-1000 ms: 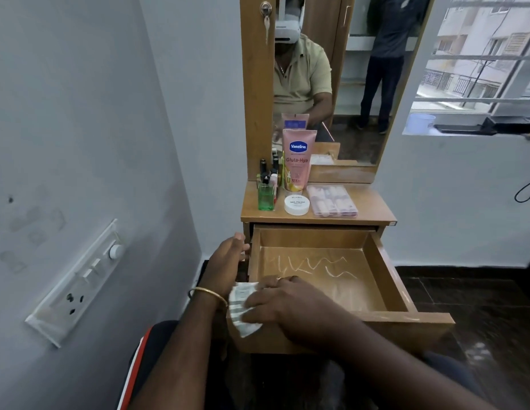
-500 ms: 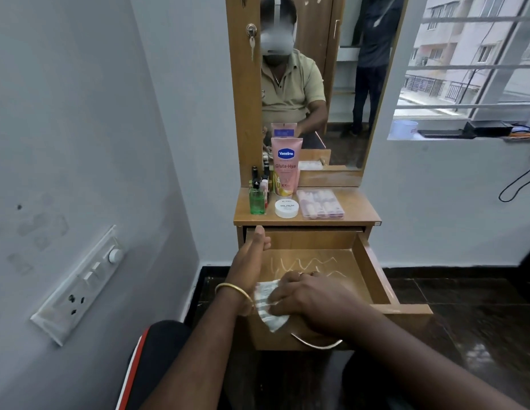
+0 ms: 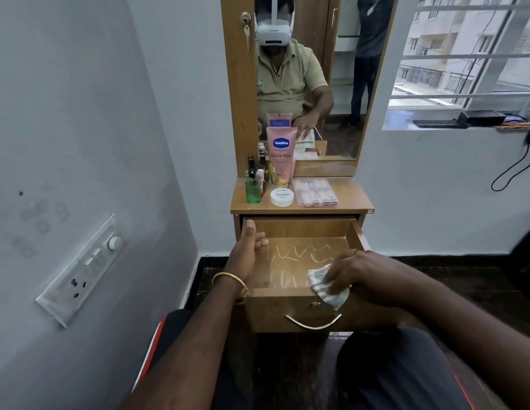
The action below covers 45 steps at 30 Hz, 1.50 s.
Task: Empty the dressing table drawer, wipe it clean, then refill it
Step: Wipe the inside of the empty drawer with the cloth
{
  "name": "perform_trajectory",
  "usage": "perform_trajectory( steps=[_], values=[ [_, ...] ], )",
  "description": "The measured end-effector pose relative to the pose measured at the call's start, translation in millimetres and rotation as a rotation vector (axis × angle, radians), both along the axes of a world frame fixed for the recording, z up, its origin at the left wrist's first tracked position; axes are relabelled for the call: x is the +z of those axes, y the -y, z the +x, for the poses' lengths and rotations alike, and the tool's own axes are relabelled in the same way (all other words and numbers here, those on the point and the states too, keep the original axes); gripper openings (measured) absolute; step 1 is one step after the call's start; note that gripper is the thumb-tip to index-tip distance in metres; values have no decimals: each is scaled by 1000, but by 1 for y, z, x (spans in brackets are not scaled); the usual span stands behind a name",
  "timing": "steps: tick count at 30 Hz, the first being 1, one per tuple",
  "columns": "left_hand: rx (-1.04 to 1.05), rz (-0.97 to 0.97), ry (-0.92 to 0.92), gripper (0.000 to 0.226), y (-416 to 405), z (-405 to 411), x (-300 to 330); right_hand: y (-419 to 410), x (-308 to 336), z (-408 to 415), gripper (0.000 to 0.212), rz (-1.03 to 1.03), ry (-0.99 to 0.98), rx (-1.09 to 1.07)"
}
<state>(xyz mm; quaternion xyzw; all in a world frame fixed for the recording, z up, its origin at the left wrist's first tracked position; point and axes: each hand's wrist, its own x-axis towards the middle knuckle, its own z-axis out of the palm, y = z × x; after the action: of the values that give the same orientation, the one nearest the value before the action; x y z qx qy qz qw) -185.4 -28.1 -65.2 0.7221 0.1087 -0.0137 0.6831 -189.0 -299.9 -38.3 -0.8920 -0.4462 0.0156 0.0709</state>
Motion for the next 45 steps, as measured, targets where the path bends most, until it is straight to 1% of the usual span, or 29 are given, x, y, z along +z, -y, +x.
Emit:
perform_trajectory(
  steps=[4,7,9,11,14,19,22,25,28,30,33,35,37,39,41,43,45],
  values=[
    [3,80,27,89,2,1,-4,-42,-11,-16,27,70,67,62],
    [-26,131,41,82,4,2,-8,-85,-20,-24,28,96,148,90],
    [-45,155,42,77,4,2,-9,-97,-20,-26,31,89,149,69],
    [-35,163,46,71,3,2,-9,-85,-15,-25,33,61,153,56],
    [-12,165,40,70,3,2,-9,-36,-12,-24,26,47,128,41],
    [-17,94,5,74,3,5,-7,63,0,-21,26,-88,138,-122],
    [-31,94,-8,78,6,3,-5,75,0,-26,27,-87,113,-169],
    [-54,146,8,79,10,-2,-4,41,-9,-32,26,-38,148,-139],
    [-51,175,33,76,12,-3,-4,-18,-12,-34,27,28,134,-51],
    [-62,201,37,79,12,-1,-6,-49,-9,-38,28,42,162,-34],
    [-65,221,31,82,9,4,-10,-58,-9,-42,30,21,219,-28],
    [-62,213,17,81,7,7,-11,-36,-13,-40,24,27,204,-15],
    [-63,186,0,81,6,8,-12,4,-18,-35,19,39,198,-38],
    [-68,154,-9,82,5,9,-12,48,-19,-32,19,22,212,-89],
    [-70,133,-13,84,4,9,-11,91,-18,-33,27,10,217,-157],
    [-69,121,-12,85,4,8,-10,128,-17,-31,38,-13,203,-239],
    [-68,109,-9,83,5,7,-10,155,-12,-26,43,-42,182,-323]
  ],
)
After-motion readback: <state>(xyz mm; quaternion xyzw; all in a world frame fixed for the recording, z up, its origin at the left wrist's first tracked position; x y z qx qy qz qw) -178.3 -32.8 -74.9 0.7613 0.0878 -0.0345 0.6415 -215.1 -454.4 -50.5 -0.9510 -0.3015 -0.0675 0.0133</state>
